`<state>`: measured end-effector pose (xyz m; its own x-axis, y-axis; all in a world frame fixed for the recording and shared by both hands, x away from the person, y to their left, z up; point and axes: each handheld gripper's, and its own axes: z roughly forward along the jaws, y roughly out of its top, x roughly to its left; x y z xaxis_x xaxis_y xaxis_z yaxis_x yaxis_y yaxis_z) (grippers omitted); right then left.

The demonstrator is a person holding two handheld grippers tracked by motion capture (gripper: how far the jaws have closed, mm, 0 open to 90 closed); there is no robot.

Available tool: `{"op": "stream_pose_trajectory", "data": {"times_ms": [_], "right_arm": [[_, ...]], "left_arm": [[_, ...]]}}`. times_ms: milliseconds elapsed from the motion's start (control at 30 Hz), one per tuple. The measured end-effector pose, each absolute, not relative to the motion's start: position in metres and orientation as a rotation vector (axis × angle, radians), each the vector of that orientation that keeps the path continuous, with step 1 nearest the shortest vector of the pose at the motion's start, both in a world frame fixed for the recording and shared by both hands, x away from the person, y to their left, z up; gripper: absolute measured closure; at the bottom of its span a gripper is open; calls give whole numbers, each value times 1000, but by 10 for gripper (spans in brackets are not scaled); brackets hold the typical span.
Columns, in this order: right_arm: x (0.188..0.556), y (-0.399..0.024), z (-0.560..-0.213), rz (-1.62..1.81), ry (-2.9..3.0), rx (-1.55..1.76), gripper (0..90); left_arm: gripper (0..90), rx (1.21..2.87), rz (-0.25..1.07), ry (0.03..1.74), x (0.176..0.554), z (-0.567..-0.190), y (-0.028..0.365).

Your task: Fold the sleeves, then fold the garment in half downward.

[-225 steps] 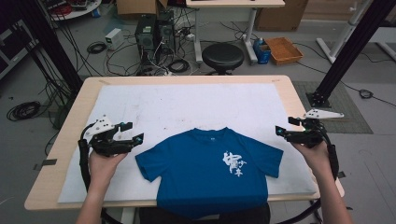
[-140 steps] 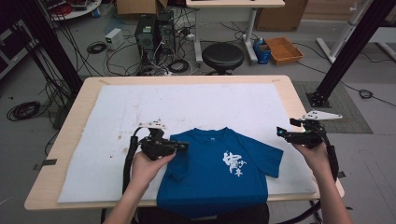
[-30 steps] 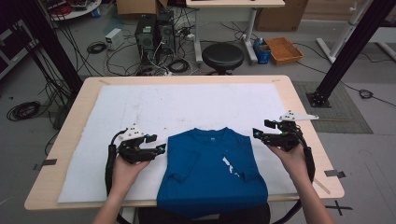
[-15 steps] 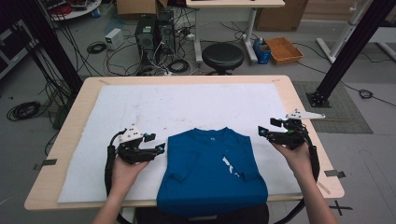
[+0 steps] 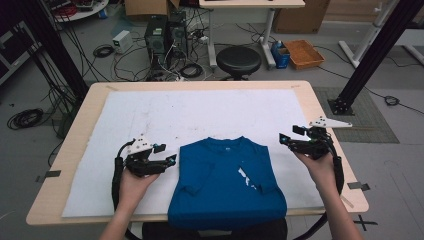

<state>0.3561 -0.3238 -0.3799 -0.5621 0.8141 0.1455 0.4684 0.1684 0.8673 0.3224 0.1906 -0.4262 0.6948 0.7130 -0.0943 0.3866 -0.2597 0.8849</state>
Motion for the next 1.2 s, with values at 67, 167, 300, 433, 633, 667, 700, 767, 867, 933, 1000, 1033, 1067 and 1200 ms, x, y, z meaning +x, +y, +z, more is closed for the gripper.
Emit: {"op": "stream_pose_trajectory", "data": {"times_ms": [67, 167, 300, 433, 633, 667, 700, 767, 867, 933, 1000, 1033, 1067, 1200], "right_arm": [[356, -324, -380, 1353, 2099, 1223, 285], [357, -324, -380, 1348, 2098, 1229, 288], [360, -323, -382, 1337, 2105, 1245, 302], [363, -322, -386, 1315, 2100, 1269, 331], [369, -319, -390, 1306, 2099, 1296, 395], [370, -318, -391, 1307, 2101, 1299, 399], [370, -317, -391, 1304, 2105, 1300, 410], [371, -315, -392, 1303, 2112, 1293, 435], [371, -312, -392, 1305, 2116, 1279, 488], [374, -311, -394, 1312, 2119, 1275, 516], [377, -309, -397, 1314, 2131, 1282, 539], [379, -307, -399, 1312, 2137, 1281, 546], [381, -305, -401, 1302, 2151, 1281, 554], [388, -294, -408, 1255, 2187, 1273, 568]], "left_arm": [[394, 1880, 396, 860, 323, -426, 190], [394, 1889, 388, 860, 325, -426, 189], [394, 1892, 371, 883, 328, -427, 186], [398, 1889, 348, 911, 336, -425, 185], [398, 1899, 304, 932, 349, -416, 178], [398, 1899, 304, 931, 351, -414, 176], [398, 1899, 296, 931, 352, -413, 174], [398, 1894, 294, 931, 357, -411, 170], [406, 1889, 275, 958, 365, -411, 165], [414, 1890, 268, 973, 369, -412, 163], [431, 1890, 257, 986, 376, -415, 159], [434, 1892, 249, 993, 378, -416, 157], [445, 1899, 246, 999, 381, -417, 154], [466, 1946, 242, 1018, 392, -425, 143]]}}
